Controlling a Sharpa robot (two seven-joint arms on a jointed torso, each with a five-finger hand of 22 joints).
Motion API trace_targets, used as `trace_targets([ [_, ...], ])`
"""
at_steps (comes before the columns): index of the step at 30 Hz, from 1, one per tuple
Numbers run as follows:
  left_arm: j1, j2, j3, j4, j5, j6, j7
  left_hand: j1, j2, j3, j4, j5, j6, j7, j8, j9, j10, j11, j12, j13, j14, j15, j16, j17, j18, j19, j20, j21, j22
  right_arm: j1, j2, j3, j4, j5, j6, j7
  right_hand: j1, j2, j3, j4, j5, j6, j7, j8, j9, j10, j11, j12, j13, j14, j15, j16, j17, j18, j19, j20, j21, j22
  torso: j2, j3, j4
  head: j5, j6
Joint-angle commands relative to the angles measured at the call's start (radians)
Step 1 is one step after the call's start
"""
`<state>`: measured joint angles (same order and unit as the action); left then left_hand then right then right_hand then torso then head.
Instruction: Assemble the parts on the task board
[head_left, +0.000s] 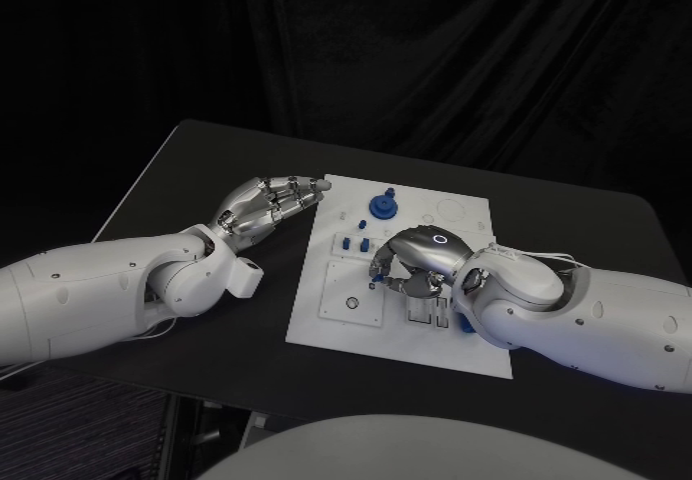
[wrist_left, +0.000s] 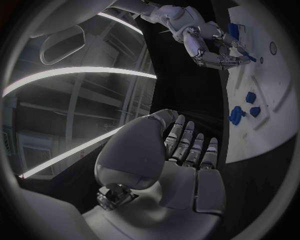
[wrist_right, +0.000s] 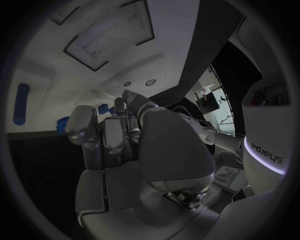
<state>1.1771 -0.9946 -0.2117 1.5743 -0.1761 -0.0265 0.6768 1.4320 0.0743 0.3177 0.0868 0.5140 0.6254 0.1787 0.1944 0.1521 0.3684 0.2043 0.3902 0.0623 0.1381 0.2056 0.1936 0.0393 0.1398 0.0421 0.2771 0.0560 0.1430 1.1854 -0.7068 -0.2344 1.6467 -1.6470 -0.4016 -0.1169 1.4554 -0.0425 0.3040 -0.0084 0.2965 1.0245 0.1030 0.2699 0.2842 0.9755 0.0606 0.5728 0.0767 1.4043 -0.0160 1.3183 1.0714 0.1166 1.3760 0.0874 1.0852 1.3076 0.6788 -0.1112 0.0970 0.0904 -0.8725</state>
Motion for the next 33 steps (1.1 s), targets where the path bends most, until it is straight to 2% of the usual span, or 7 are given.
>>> trace_targets([
  [1,0.0,0.003,0.001,-0.002,0.014,0.002,0.081,0.009,0.0,0.006,0.002,0.0,0.003,0.039,-0.003,-0.001,0.0,0.008,0.005,0.0,0.006,0.001,0.006,0.001,0.007,0.001,0.006,0.002,0.0,-0.001,0.001,0.0,0.0,-0.014,0.028,-0.031,0.0,-0.01,0.006,0.0,-0.005,0.025,0.017,-0.003,0.003,0.008,-0.001,-0.006,-0.001,0.007,0.001,0.002,-0.002,-0.012,0.006,0.003,0.003,0.11,-0.001,0.0007,-0.0031,0.001,0.0],
  [8,-0.001,0.01,0.001,-0.007,0.013,0.01,0.074,0.009,0.002,0.007,0.004,-0.002,0.003,0.04,-0.003,-0.002,-0.002,0.009,0.003,0.0,0.008,0.003,0.009,0.001,0.006,0.002,0.007,0.002,0.001,-0.002,0.004,0.0,-0.002,-0.014,0.039,-0.034,-0.001,-0.01,0.006,0.0,-0.005,0.026,0.016,-0.004,0.003,0.009,-0.001,-0.007,-0.001,0.006,0.001,0.0,-0.005,-0.013,0.006,0.003,0.004,0.11,0.0,0.001,0.0013,-0.005,0.0],
  [12,-0.001,0.013,0.001,-0.01,0.013,0.015,0.07,0.008,0.003,0.008,0.006,-0.004,0.001,0.041,-0.004,-0.002,-0.004,0.01,0.003,-0.001,0.011,0.005,0.013,0.002,0.006,0.003,0.008,0.003,0.002,-0.002,0.007,0.0,-0.005,-0.014,0.043,-0.036,-0.002,-0.011,0.006,0.001,-0.005,0.028,0.016,-0.004,0.004,0.01,-0.002,-0.008,-0.001,0.006,0.0,-0.001,-0.007,-0.013,0.007,0.003,0.004,0.11,0.0,0.0013,-0.0027,-0.004,0.0],
  [17,-0.002,0.017,0.001,-0.012,0.013,0.02,0.066,0.008,0.004,0.009,0.008,-0.005,0.001,0.041,-0.004,-0.003,-0.005,0.011,0.003,-0.001,0.018,0.008,0.021,0.003,0.005,0.005,0.01,0.004,0.004,-0.004,0.011,0.0,-0.009,-0.008,0.044,-0.035,-0.002,-0.011,0.006,0.001,-0.005,0.028,0.016,-0.004,0.004,0.01,-0.002,-0.008,-0.001,0.006,0.0,-0.001,-0.007,-0.013,0.007,0.003,0.004,0.11,-0.001,0.0009,-0.0015,-0.01,0.0],
  [25,-0.002,0.019,0.001,-0.013,0.013,0.016,0.06,0.008,0.002,0.013,0.011,-0.006,0.002,0.045,-0.003,-0.003,0.002,0.018,0.013,0.001,0.047,0.018,0.053,0.009,-0.002,0.012,0.013,0.008,0.012,-0.006,0.018,0.0,-0.017,-0.002,0.028,-0.029,-0.004,-0.011,0.007,0.001,-0.005,0.029,0.016,-0.005,0.004,0.011,-0.002,-0.009,-0.001,0.006,0.0,-0.002,-0.008,-0.013,0.007,0.002,0.004,0.11,0.0,0.0009,-0.0021,-0.011,0.0],
  [33,-0.002,0.019,0.001,-0.012,0.013,0.013,0.054,0.01,0.002,0.017,0.011,-0.004,0.003,0.047,-0.002,-0.003,0.007,0.021,0.02,0.001,0.06,0.024,0.068,0.01,-0.006,0.018,0.014,0.012,0.018,-0.008,0.025,0.0,-0.021,-0.001,0.034,-0.026,-0.003,-0.011,0.008,0.001,-0.005,0.029,0.015,-0.006,0.004,0.012,-0.002,-0.011,-0.002,0.007,0.0,-0.001,-0.006,-0.013,0.008,0.002,0.006,0.111,-0.001,0.0008,-0.0012,-0.01,0.0],
])
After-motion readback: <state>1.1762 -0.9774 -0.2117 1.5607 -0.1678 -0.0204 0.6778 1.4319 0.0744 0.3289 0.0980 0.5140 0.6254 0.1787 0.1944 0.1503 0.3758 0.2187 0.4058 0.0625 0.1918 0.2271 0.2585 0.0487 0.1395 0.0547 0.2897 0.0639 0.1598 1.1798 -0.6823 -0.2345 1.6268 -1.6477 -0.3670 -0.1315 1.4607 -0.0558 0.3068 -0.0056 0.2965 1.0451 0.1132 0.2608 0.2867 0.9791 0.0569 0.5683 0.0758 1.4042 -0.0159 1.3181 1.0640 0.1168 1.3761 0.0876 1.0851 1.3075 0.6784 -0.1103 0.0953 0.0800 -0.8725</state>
